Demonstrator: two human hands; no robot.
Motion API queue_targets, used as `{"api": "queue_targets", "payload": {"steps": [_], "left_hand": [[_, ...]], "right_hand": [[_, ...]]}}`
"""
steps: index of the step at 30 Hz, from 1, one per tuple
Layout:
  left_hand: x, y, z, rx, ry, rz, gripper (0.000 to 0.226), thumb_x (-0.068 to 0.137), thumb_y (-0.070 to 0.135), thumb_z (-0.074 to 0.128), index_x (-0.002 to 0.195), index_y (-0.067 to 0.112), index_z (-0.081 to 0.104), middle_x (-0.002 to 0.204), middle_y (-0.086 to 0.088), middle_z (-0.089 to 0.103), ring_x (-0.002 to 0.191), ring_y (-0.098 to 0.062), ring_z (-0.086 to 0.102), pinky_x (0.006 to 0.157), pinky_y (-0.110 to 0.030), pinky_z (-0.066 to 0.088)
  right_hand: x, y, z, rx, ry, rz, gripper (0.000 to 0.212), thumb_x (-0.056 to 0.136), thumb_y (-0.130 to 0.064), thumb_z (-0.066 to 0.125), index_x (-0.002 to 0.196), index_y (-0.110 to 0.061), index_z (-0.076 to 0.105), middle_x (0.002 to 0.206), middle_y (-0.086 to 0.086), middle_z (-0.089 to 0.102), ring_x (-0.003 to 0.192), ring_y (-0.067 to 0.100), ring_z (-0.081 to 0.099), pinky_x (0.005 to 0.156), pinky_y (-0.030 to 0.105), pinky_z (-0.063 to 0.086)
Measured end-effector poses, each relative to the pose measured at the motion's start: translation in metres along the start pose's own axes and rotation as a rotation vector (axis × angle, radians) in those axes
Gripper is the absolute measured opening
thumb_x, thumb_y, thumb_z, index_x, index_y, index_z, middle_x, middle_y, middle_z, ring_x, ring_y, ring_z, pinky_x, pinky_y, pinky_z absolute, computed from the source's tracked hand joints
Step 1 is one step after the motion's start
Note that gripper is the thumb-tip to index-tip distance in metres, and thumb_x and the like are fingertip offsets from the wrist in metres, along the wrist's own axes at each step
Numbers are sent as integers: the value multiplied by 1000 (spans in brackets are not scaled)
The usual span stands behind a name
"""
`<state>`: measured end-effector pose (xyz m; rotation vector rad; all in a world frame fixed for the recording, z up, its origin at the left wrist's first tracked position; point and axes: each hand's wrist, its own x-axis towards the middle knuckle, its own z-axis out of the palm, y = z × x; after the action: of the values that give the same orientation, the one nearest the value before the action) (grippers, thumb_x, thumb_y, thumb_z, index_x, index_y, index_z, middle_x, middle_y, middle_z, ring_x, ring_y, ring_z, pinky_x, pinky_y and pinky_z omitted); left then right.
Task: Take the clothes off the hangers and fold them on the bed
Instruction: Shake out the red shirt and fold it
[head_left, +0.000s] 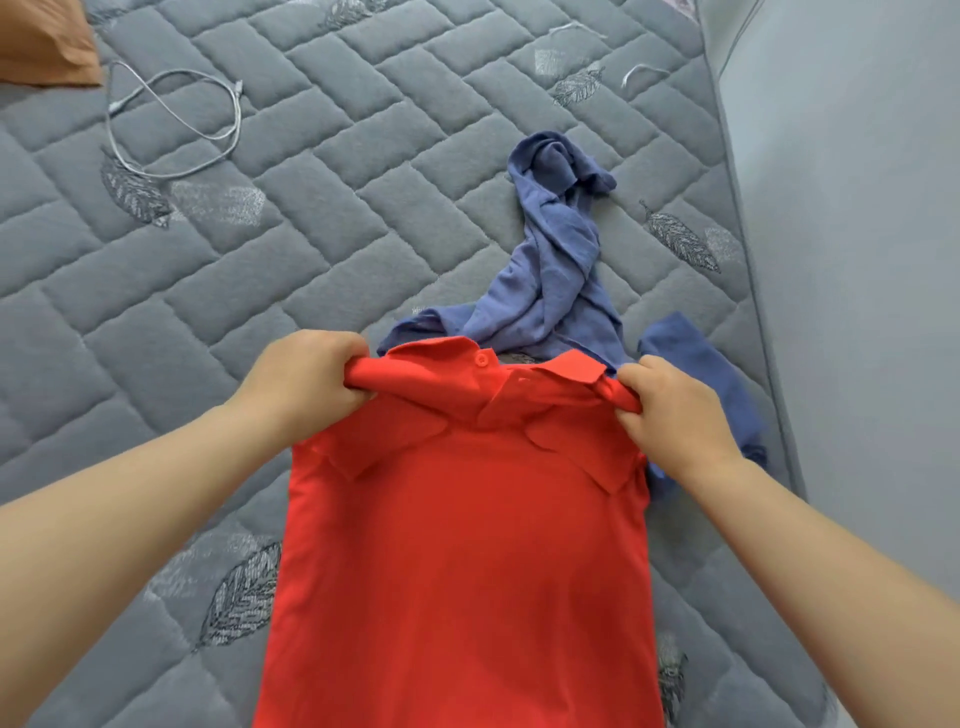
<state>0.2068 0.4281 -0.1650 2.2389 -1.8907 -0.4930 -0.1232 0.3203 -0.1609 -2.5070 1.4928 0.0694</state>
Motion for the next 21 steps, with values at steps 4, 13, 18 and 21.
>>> {"api": "queue_targets", "payload": {"steps": [4,13,18,21], "left_hand": [[-38,9,1,12,43,13,12,70,19,68,73,15,57,75,-9,67,81,-37,62,60,-38,43],[-150,26,34,-61,185,61,29,64,28,53,84,13,66,70,-14,68,70,-42,63,55,-37,40],[-227,27,83,-34,127,50,26,64,28,53,80,11,63,59,-9,63,54,-36,63,47,-34,45],[-268,20,134,71,-292,22,33,73,37,64,94,12,59,86,-7,61,84,-31,61,71,-42,48]], "right_hand": [[-49,-5,0,-35,17,14,19,86,-23,65,78,-11,53,83,9,53,78,37,58,55,34,25],[-172,-27,33,-4,95,27,24,72,-13,77,72,-10,53,76,10,53,65,37,59,49,31,27],[-238,-29,77,-53,-37,17,25,69,-17,80,76,-12,56,79,7,55,66,34,62,45,33,34],[-269,-24,119,-115,-346,89,21,83,-30,65,95,-16,56,102,3,52,99,28,56,69,36,45]]}}
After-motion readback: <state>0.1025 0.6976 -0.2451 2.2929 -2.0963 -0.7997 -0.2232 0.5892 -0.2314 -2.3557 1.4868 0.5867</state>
